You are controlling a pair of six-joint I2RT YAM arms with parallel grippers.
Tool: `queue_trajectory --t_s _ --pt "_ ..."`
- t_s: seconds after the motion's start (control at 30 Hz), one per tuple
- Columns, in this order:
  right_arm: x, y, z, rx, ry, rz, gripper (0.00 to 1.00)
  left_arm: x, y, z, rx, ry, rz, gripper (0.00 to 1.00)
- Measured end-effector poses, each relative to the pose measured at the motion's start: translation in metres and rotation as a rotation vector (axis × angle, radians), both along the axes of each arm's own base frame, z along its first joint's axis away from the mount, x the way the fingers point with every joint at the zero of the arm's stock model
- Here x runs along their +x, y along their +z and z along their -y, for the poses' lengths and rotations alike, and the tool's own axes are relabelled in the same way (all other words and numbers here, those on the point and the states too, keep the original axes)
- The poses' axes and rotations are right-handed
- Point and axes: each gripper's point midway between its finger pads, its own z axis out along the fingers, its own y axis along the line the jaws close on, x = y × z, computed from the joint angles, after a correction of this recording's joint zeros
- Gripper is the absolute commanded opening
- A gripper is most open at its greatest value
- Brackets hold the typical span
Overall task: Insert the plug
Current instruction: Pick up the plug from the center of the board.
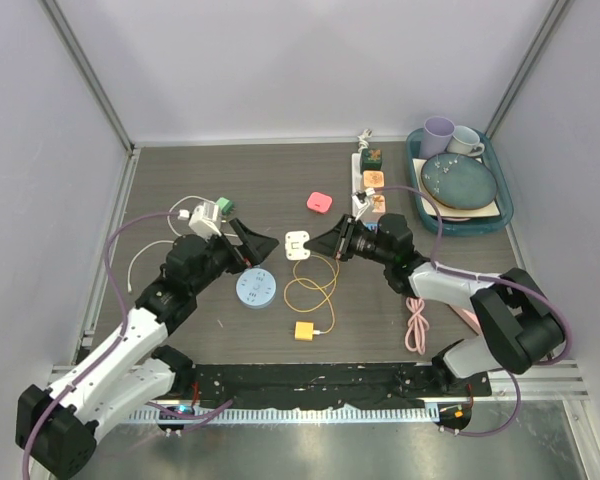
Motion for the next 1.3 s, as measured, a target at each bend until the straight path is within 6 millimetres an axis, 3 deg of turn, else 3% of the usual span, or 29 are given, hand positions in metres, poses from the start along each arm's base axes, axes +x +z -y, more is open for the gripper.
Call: queue_trajectory --t_s 0.23,0.5,0.7,0.83,1.17,1.3 --pt "-0.023 0.041 -0.004 0.113 0.103 0.086 0.01 0.005 0.012 0.024 -0.092 -0.084 0.018 1.00" --pt "-0.038 0.059 -0.004 0.201 0.159 0.096 0.01 0.002 0.033 0.047 -0.210 -0.193 0.044 0.88" --pt "-0.043 0.073 -0.004 0.256 0.176 0.110 0.01 -0.003 0.035 0.058 -0.248 -0.259 0.030 0.73" --pt "-0.044 0.077 -0.004 0.270 0.181 0.116 0.01 -0.007 0.041 0.061 -0.269 -0.290 0.042 0.55" --pt "-0.041 0.074 0.001 0.272 0.166 0.105 0.01 -0.015 0.039 0.063 -0.288 -0.327 0.039 0.33" --pt "-0.041 0.074 0.001 0.277 0.165 0.094 0.01 -0.017 0.039 0.064 -0.290 -0.338 0.043 0.16"
